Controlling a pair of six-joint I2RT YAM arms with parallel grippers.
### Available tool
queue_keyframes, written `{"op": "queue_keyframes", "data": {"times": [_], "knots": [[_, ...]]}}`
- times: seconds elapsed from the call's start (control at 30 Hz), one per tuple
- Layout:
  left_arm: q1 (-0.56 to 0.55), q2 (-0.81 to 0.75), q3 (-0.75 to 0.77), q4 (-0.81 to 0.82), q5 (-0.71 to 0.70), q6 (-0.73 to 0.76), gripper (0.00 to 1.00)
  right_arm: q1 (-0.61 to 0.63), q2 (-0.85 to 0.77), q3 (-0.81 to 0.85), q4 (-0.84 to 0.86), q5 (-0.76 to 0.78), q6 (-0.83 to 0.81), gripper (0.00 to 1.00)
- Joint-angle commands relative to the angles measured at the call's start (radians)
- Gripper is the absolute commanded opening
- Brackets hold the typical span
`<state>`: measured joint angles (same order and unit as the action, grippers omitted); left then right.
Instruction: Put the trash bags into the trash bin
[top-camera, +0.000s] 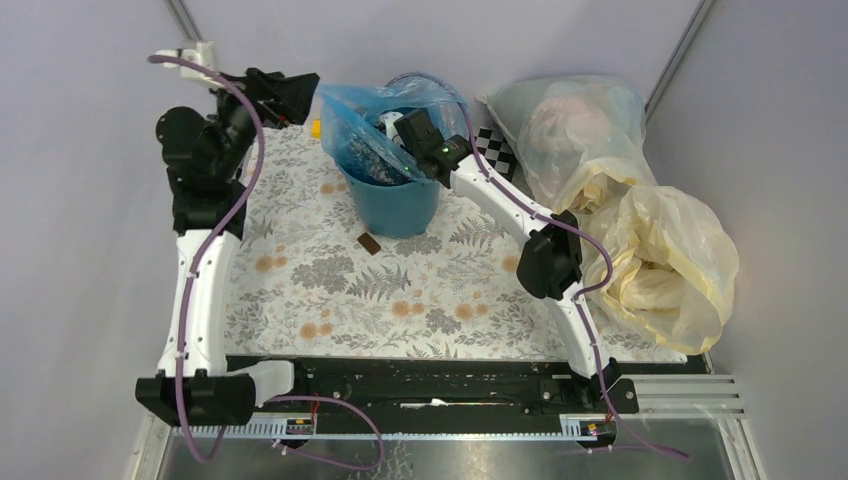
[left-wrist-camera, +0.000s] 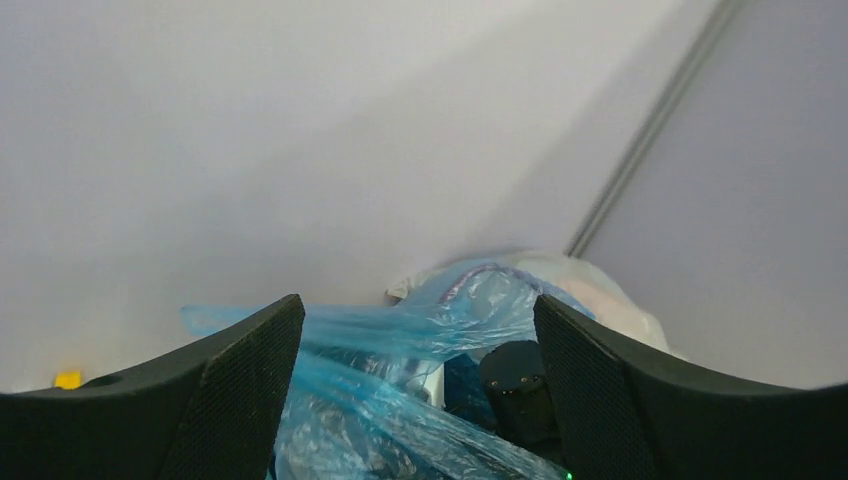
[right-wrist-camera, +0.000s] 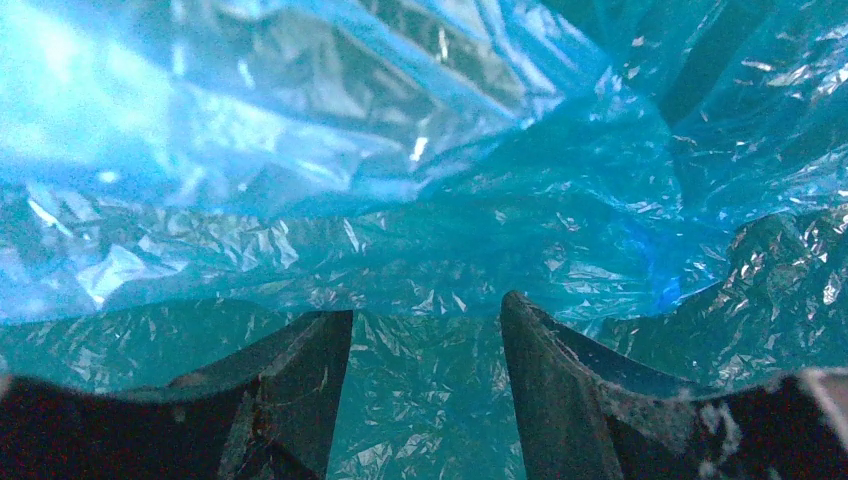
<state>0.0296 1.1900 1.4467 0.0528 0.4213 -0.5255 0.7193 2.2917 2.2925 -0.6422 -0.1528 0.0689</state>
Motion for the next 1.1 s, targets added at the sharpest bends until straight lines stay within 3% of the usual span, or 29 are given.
{"op": "queue_keyframes", "data": {"times": [0.0, 0.1, 0.23, 0.33, 0.53, 0.67, 0.8, 0.87, 0.93, 1.0, 1.07], "knots": [[-0.060, 0.097, 0.036, 0.098, 0.186, 0.176, 0.82, -0.007, -0.041, 0.037, -0.010, -0.036, 0.010, 0.64], [-0.112, 0.171, 0.119, 0.055, 0.250, 0.285, 0.80, -0.007, -0.041, 0.036, -0.012, -0.048, 0.011, 0.64], [-0.173, 0.309, 0.287, -0.125, 0.264, 0.394, 0.86, -0.007, -0.042, 0.029, -0.013, -0.059, 0.012, 0.64], [-0.195, 0.354, 0.321, -0.151, 0.215, 0.407, 0.79, -0.007, -0.043, 0.026, -0.013, -0.066, 0.013, 0.64], [-0.207, 0.398, 0.333, -0.138, 0.173, 0.377, 0.79, -0.007, -0.043, 0.016, -0.018, -0.068, 0.010, 0.64], [-0.209, 0.414, 0.347, -0.156, 0.161, 0.363, 0.63, -0.007, -0.041, 0.015, -0.019, -0.068, 0.010, 0.63], [-0.209, 0.415, 0.345, -0.160, 0.135, 0.349, 0.27, -0.007, -0.044, 0.016, -0.019, -0.062, 0.009, 0.63], [-0.209, 0.413, 0.346, -0.161, 0.141, 0.339, 0.18, -0.007, -0.044, 0.017, -0.020, -0.058, 0.007, 0.63], [-0.209, 0.410, 0.348, -0.160, 0.149, 0.330, 0.20, -0.008, -0.045, 0.019, -0.019, -0.056, 0.008, 0.62], [-0.209, 0.406, 0.350, -0.160, 0.151, 0.325, 0.38, -0.007, -0.046, 0.020, -0.019, -0.057, 0.007, 0.62], [-0.208, 0.405, 0.349, -0.158, 0.160, 0.325, 0.48, -0.007, -0.046, 0.020, -0.019, -0.059, 0.008, 0.62]]}}
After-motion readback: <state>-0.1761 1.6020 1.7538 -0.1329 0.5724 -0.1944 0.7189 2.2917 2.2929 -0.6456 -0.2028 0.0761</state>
